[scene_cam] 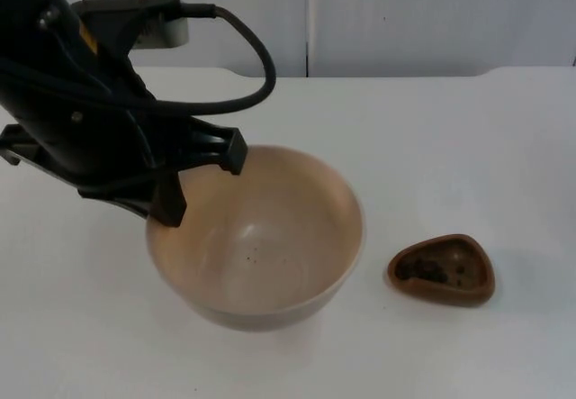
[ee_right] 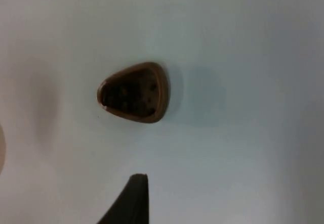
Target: Pick up the bowl with the left hand and pour the coffee beans from the cup into the bowl with the right hand.
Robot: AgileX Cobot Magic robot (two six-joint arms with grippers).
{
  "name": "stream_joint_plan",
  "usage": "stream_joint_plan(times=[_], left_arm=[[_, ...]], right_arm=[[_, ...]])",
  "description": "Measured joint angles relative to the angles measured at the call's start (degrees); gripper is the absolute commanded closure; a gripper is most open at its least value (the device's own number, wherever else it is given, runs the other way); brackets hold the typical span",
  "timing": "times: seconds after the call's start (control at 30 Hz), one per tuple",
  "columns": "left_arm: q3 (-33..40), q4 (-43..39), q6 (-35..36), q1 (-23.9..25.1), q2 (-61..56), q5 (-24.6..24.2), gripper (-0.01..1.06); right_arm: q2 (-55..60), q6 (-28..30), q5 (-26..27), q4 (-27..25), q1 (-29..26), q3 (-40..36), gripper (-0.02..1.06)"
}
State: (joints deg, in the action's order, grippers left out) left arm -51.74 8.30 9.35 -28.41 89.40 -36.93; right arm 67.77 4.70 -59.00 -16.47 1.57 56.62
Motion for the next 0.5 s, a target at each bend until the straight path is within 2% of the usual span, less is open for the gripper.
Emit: stream_joint_plan(times=[0.33,0.5], left_arm=[[0.0,0.0,0.09,0.0,0.0,0.53,1.05],[0.0,0.0,0.09,0.0,0.0,0.66,1.05]], right_arm=[[4.43,0.0,0.55,0.0,0.37,0.02,0.05],[6.76,-2.17,2.81,1.97,6.01,0.39,0.05]])
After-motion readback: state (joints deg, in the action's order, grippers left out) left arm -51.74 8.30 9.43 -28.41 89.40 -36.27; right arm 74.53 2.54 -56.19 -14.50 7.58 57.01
